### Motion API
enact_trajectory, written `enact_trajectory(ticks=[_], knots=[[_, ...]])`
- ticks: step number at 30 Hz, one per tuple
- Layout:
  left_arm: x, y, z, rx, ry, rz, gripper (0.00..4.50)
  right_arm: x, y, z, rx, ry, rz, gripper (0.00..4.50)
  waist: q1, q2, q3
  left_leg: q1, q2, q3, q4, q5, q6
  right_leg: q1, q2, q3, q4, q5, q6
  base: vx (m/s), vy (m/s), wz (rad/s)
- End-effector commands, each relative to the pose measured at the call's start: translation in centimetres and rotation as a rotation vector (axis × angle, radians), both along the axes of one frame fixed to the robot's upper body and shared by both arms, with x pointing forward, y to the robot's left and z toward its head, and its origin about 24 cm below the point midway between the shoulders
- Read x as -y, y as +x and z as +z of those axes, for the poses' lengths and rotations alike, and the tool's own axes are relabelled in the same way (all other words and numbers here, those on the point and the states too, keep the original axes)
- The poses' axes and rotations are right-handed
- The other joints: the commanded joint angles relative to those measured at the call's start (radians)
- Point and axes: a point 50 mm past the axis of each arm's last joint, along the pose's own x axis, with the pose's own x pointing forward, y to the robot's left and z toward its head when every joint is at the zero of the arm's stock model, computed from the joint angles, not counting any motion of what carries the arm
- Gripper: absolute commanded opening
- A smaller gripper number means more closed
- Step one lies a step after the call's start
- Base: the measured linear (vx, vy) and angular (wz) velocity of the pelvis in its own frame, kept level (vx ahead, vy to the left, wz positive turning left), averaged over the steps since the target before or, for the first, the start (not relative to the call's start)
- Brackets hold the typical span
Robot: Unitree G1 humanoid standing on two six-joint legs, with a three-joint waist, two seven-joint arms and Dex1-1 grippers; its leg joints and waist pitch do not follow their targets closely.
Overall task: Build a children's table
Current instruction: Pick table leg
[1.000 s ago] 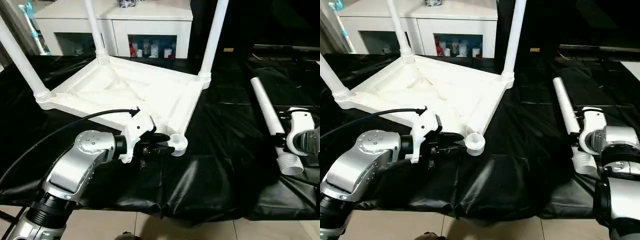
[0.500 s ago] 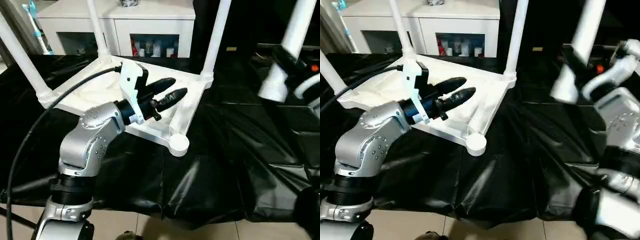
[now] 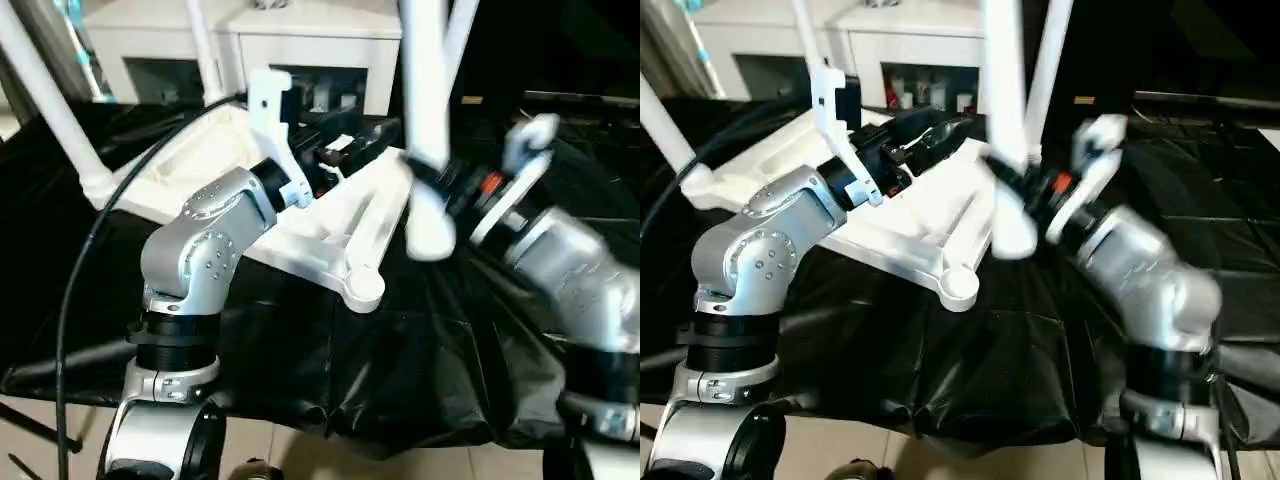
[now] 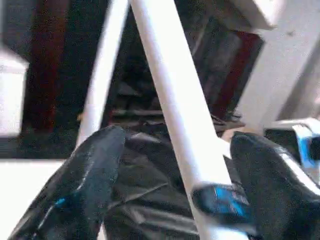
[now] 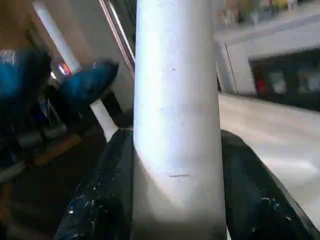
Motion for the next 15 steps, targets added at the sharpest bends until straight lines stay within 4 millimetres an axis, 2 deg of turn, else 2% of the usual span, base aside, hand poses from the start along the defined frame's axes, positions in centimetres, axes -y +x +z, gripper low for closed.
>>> enact_trajectory(ticks=[1,4,5,6,9,11,12,15], knots=[[0.2,0.3,-0.3,-0.061,0.008,0.028,4.27,-1.3,-0.4,0.7,0.072,-0.066,0.017,1.84,0.002,-0.020,-0.081,0.027,0.050,-0.029,-0.063,-0.103,0.007,0.041,-0.077,0.040,-0.078,-0.164,-0.159,0.000,0.000,0.00],[0.3,0.5,-0.8,-0.109,0.004,0.053,4.44,-2.5,-0.6,0.2,0.093,-0.127,0.014,1.84,0.002,-0.021,-0.079,0.025,0.048,-0.029,-0.063,-0.112,0.010,0.042,-0.081,0.041,-0.080,-0.171,-0.160,0.000,0.000,0.00],[0.2,0.7,-1.2,-0.126,0.022,0.077,4.44,-2.9,-0.7,0.2,0.108,-0.139,0.013,1.84,0.003,-0.014,-0.079,0.026,0.049,-0.030,-0.063,-0.116,0.007,0.040,-0.081,0.041,-0.081,-0.176,-0.159,0.000,0.000,0.00],[0.1,0.8,-1.4,-0.143,0.027,0.098,4.50,-3.2,-0.8,0.2,0.121,-0.146,0.010,1.84,0.000,-0.016,-0.078,0.026,0.050,-0.031,-0.065,-0.126,0.003,0.040,-0.080,0.041,-0.082,-0.180,-0.157,0.000,0.000,0.00],[0.2,1.0,-1.7,-0.178,0.013,0.123,4.50,-3.7,-0.8,0.1,0.147,-0.164,-0.011,1.84,0.000,-0.014,-0.077,0.028,0.049,-0.030,-0.065,-0.142,-0.004,0.039,-0.079,0.042,-0.084,-0.185,-0.155,0.000,0.000,0.00],[0.5,0.9,-1.2,-0.169,-0.040,0.098,4.50,-4.1,-0.8,-0.2,0.166,-0.219,-0.031,1.84,0.001,-0.012,-0.077,0.027,0.048,-0.031,-0.066,-0.142,-0.007,0.040,-0.078,0.041,-0.084,-0.184,-0.154,0.000,0.000,0.00],[0.6,0.8,-1.0,-0.164,-0.057,0.087,4.50,-4.2,-0.8,-0.4,0.171,-0.238,-0.036,1.84,-0.001,-0.015,-0.078,0.025,0.048,-0.032,-0.066,-0.143,-0.009,0.043,-0.079,0.042,-0.084,-0.177,-0.152,0.000,0.000,0.00],[1.3,0.4,-0.6,-0.160,-0.100,0.045,4.50,-4.7,-0.7,-0.9,0.200,-0.296,-0.070,1.84,-0.002,-0.014,-0.076,0.025,0.047,-0.031,-0.065,-0.149,-0.006,0.041,-0.079,0.042,-0.085,-0.174,-0.157,0.000,0.000,0.00]])
